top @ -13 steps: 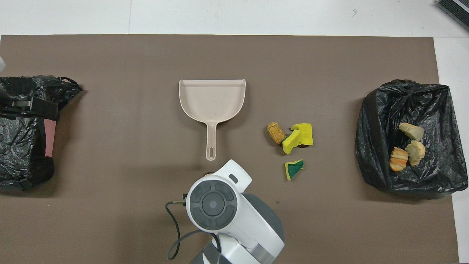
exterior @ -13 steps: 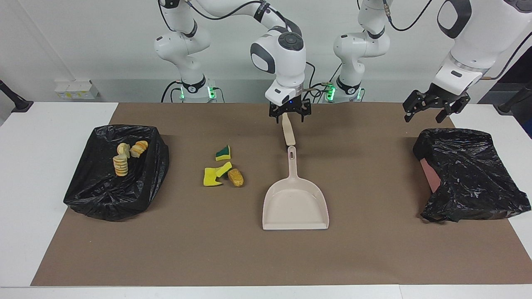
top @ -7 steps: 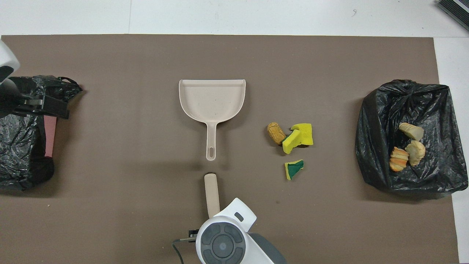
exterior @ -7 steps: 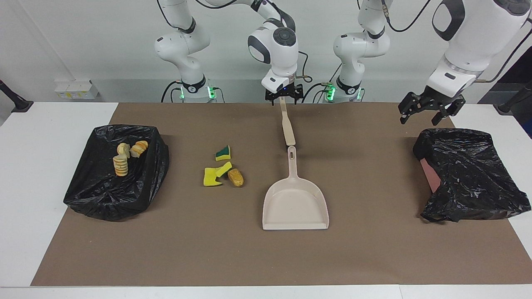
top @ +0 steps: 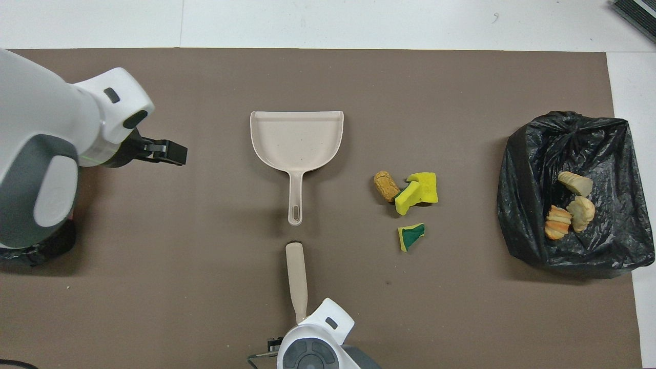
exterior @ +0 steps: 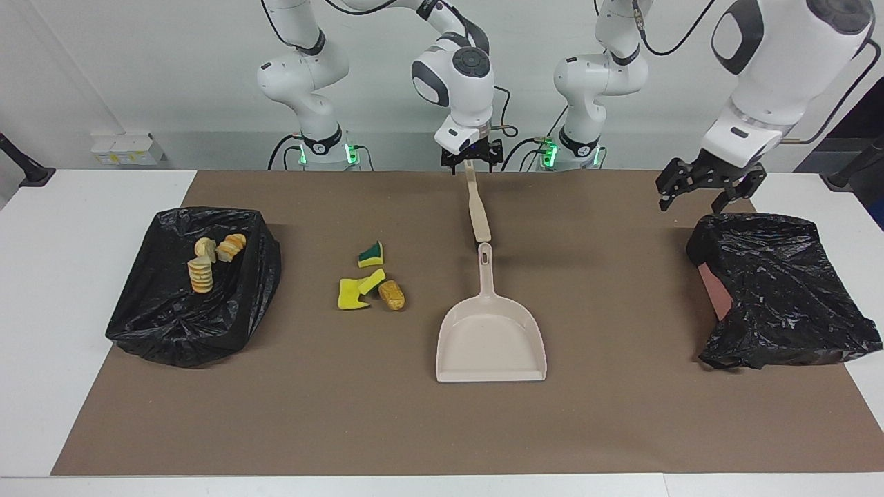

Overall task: Sweep and dump trash in bin
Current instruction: 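Grasp the dustpan handle with the left gripper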

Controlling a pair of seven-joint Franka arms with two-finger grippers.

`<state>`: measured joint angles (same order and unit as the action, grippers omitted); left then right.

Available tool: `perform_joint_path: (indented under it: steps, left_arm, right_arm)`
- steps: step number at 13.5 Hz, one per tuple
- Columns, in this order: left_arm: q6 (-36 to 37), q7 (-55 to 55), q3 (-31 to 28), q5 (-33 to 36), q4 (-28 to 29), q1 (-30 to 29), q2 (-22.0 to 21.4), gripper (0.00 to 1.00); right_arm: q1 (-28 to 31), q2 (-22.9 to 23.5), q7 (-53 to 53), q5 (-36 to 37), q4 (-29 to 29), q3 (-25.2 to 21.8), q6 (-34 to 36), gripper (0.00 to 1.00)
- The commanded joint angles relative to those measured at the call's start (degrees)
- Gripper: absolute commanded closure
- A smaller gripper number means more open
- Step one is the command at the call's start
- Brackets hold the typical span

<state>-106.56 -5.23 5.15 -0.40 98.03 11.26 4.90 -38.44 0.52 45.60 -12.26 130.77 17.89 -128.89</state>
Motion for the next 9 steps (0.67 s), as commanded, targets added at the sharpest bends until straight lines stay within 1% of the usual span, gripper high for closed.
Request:
perform_joint_path:
  steps: [1, 4, 5, 6, 7, 8, 9]
  left_arm:
    - [-4.6, -2.7, -0.8, 0.4, 1.7, 4.5, 2.5, 0.00]
    - [-11.9, -10.4, -0.9, 0.4, 1.8, 9.6, 8.4, 0.00]
    - [-13.1, -11.5, -0.8, 0.4, 1.9, 10.7, 9.2, 0.00]
    - [-13.6, -12.9, -0.8, 0.4, 1.9, 12.3, 9.8, 0.00]
    - [-13.8, -15.4, -0.8, 0.4, 1.9, 14.1, 10.8, 0.00]
    - [-15.2, -17.4, -0.8, 0.4, 2.2, 15.3, 12.0, 0.00]
    - [-17.0, -18.6, -0.8, 0.4, 3.6, 15.7, 12.1, 0.00]
  right_arm:
    - [0.3, -0.3, -2.9, -1.4, 1.2, 0.0, -2.2, 0.15]
    - [-0.1, 0.8, -2.8, -1.4, 1.2, 0.0, -4.1, 0.17]
    - [-0.1, 0.8, -3.1, -1.4, 1.2, 0.0, -4.1, 0.24]
    - [-0.1, 0.9, -3.8, -1.4, 1.2, 0.0, -4.2, 0.35]
    - [-0.1, 1.0, -4.5, -1.4, 1.2, 0.0, -4.2, 0.52]
    - [-0.1, 1.1, -4.6, -1.3, 1.2, 0.0, -4.2, 0.79]
    - [-0.1, 1.2, -4.6, -1.0, 0.8, -0.1, -4.1, 1.00]
